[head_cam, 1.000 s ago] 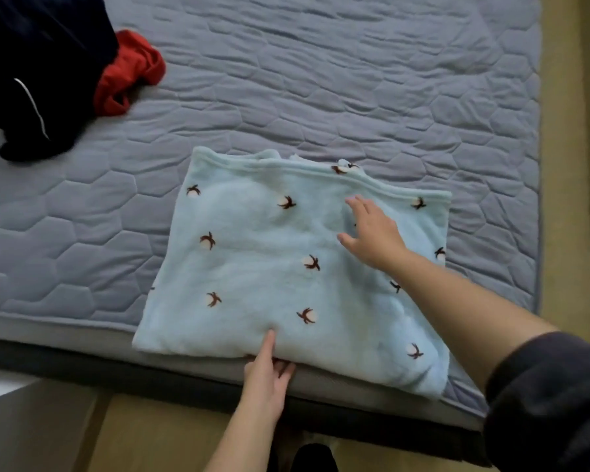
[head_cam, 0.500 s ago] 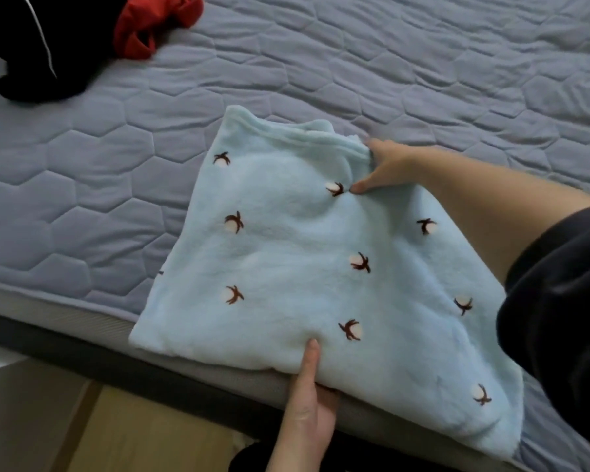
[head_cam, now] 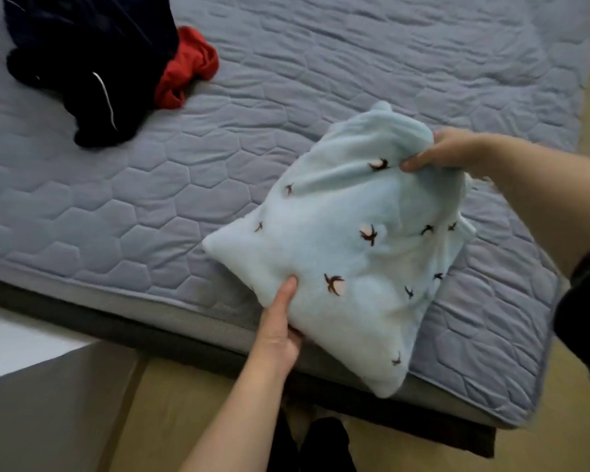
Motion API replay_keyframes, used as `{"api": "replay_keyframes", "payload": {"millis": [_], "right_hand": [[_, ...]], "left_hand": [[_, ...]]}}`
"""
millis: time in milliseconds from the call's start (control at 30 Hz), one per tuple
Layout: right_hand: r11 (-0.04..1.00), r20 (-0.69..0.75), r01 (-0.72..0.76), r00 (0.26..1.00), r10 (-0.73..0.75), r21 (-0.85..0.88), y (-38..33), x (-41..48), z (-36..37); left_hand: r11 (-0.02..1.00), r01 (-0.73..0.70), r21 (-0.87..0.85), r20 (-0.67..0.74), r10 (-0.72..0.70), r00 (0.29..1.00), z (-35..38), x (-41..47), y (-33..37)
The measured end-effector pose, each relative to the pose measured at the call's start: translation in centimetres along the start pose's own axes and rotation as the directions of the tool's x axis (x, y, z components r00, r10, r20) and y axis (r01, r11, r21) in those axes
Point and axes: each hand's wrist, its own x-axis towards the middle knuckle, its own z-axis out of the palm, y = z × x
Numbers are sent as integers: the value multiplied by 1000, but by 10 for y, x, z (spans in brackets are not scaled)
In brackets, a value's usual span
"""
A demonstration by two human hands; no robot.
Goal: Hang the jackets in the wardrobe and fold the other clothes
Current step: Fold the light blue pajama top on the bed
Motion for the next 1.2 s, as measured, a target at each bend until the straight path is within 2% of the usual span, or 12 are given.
{"api": "replay_keyframes", "payload": {"millis": [133, 267, 333, 433, 533, 633, 767, 833, 900, 1000, 1100, 1200], "right_hand": [[936, -171, 55, 985, 6, 348, -6, -68, -75], [746, -390, 268, 921, -12, 610, -17, -125, -121], [663, -455, 343, 890, -4, 666, -16, -145, -127], [621, -472, 358, 881, 23, 698, 2, -164, -105], [642, -424, 290, 904, 61, 710, 39, -169, -48], [661, -322, 177, 941, 104, 729, 93, -166, 33], [774, -99, -140, 963, 253, 618, 181, -157, 159], [803, 16, -246, 959, 283, 542, 210, -155, 204], [810, 125, -291, 956, 265, 508, 222, -149, 216], [777, 368, -404, 899, 239, 482, 216, -136, 192], [742, 324, -423, 901, 287, 520, 209, -105, 165], [697, 240, -374, 927, 287, 612, 189, -75, 162]], "left_hand": [[938, -205, 281, 193, 154, 969, 77, -27, 121], [744, -486, 458, 449, 278, 849, 172, -72, 212], [626, -520, 581, 453, 282, 846, 204, -89, 238], [473, -460, 752, 370, 275, 888, 217, -92, 245], [433, -448, 782, 327, 328, 886, 184, -65, 212], [382, -304, 873, 180, 327, 928, 113, -10, 160], [263, -67, 963, -8, 275, 961, 0, 49, 83], [190, -22, 982, -38, 306, 951, -34, 62, 57], [158, -32, 987, -23, 338, 941, -43, 72, 52], [121, -175, 977, 127, 332, 935, -27, 84, 63], [207, -302, 931, 241, 275, 931, 3, 90, 74], [200, -373, 906, 300, 320, 899, 21, 101, 71]]}}
